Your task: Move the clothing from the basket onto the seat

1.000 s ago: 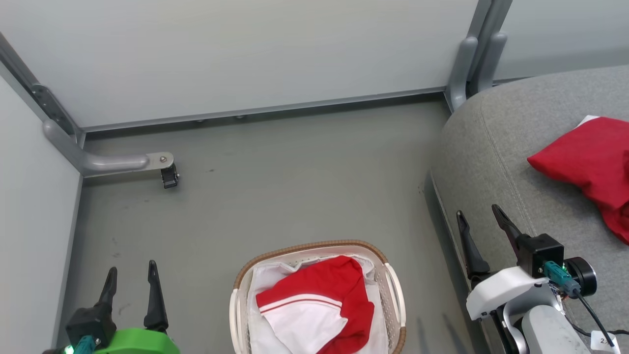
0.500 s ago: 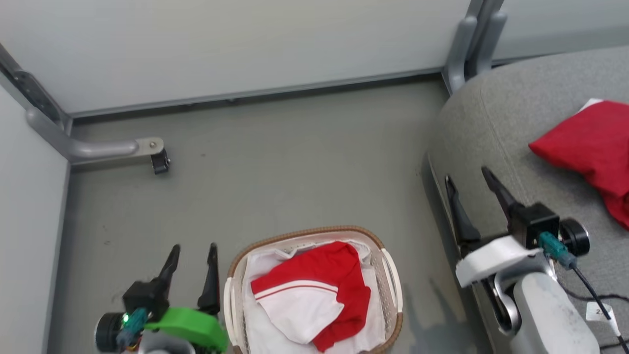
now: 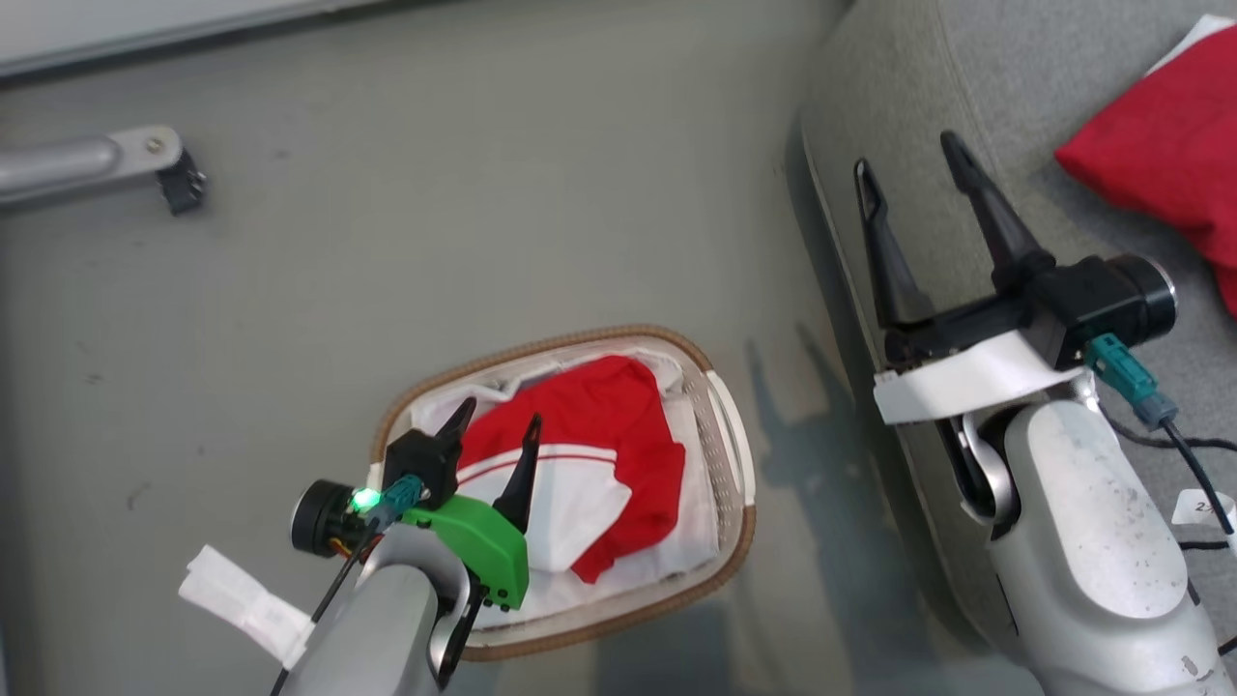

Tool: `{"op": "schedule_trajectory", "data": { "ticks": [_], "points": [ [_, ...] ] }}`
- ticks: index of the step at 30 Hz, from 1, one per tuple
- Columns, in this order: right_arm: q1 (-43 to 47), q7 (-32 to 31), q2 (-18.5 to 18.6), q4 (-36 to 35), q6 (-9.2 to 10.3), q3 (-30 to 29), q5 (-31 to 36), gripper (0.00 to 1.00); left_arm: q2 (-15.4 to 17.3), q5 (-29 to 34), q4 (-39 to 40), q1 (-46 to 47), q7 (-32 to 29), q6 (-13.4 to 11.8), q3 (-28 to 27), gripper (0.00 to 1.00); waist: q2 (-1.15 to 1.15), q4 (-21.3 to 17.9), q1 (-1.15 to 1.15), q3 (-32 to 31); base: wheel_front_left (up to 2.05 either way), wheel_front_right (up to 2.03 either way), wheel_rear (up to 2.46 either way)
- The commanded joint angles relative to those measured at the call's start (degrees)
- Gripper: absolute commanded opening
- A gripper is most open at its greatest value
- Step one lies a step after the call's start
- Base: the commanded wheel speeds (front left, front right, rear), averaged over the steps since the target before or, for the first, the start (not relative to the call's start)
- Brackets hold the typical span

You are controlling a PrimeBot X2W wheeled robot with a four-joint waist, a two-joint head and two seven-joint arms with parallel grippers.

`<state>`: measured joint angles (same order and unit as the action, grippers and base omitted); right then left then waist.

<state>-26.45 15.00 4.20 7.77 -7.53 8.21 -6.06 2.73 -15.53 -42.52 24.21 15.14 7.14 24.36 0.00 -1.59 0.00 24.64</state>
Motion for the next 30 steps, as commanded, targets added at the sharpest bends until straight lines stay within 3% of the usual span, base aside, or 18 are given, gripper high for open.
{"op": "schedule_trajectory", "data": {
  "ticks": [1,15,30],
  "points": [
    [-1.28,0.27,-0.13,-0.89,0.08,0.06,-0.26,1.0,0.33,0.09,-1.21,2.1,0.02,0.35,0.54,1.0,0.0,-5.24,0.0,8.94,0.0,0.0,0.0],
    [-6.88,0.27,-0.67,-5.83,0.08,2.32,0.46,1.0,0.36,3.15,-15.87,15.59,0.02,0.37,9.18,1.0,0.0,-7.39,0.0,20.37,0.0,0.0,0.0],
    [-9.62,0.27,-0.65,-8.61,0.08,3.94,1.51,1.0,0.68,8.22,-29.19,27.5,-0.91,0.29,16.32,1.0,0.0,-8.34,0.0,27.55,0.0,0.0,0.0]
  ]
}}
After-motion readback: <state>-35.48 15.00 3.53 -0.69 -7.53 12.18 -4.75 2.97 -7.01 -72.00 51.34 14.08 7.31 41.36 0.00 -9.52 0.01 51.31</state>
